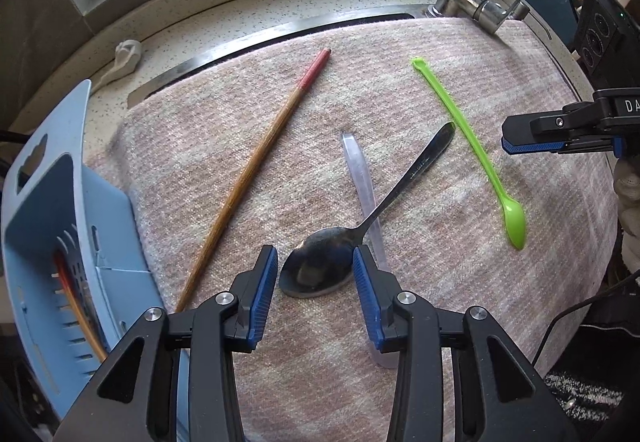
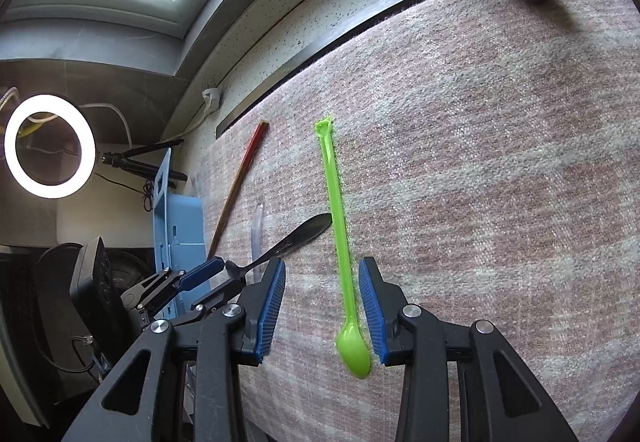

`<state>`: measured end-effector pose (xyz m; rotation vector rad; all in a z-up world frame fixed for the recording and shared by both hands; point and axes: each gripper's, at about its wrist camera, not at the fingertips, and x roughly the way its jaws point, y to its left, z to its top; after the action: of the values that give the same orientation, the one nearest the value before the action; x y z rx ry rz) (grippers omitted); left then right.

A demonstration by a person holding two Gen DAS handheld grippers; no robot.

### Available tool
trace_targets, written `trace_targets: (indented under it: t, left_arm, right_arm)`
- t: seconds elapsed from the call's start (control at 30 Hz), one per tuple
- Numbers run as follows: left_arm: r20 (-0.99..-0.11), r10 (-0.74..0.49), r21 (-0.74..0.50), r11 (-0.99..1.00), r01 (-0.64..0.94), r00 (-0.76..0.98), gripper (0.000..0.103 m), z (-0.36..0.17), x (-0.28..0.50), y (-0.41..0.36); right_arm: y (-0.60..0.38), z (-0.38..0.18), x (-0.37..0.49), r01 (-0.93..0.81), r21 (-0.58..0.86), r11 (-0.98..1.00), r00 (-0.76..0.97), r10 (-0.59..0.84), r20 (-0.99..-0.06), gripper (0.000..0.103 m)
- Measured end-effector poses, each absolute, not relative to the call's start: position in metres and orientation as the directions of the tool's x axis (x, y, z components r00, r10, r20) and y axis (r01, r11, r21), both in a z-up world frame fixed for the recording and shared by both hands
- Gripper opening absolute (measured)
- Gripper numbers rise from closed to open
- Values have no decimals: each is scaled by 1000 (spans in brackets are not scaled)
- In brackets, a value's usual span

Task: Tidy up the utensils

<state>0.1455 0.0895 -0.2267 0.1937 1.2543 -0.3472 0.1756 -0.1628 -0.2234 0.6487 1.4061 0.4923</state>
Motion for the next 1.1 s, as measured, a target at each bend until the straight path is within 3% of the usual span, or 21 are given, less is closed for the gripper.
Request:
trace_targets:
  t: [0.57,0.73,1.1]
  left_arm:
    - [-958,-137,-30,921,389,251,41,-239,137,72]
    - [-949,-223,-129,919,373,222,38,-240,122,69]
    - [-942,-270,-174,901,398,199,38,-245,99,46]
  right_arm:
    - [-114,-242,184,55,682,729,29,682,-731,35]
    - [-101,-243,184,35,682,731,14,682,-732,35]
    - [-82,-244,181,25,683,730,-9,684,-730,35]
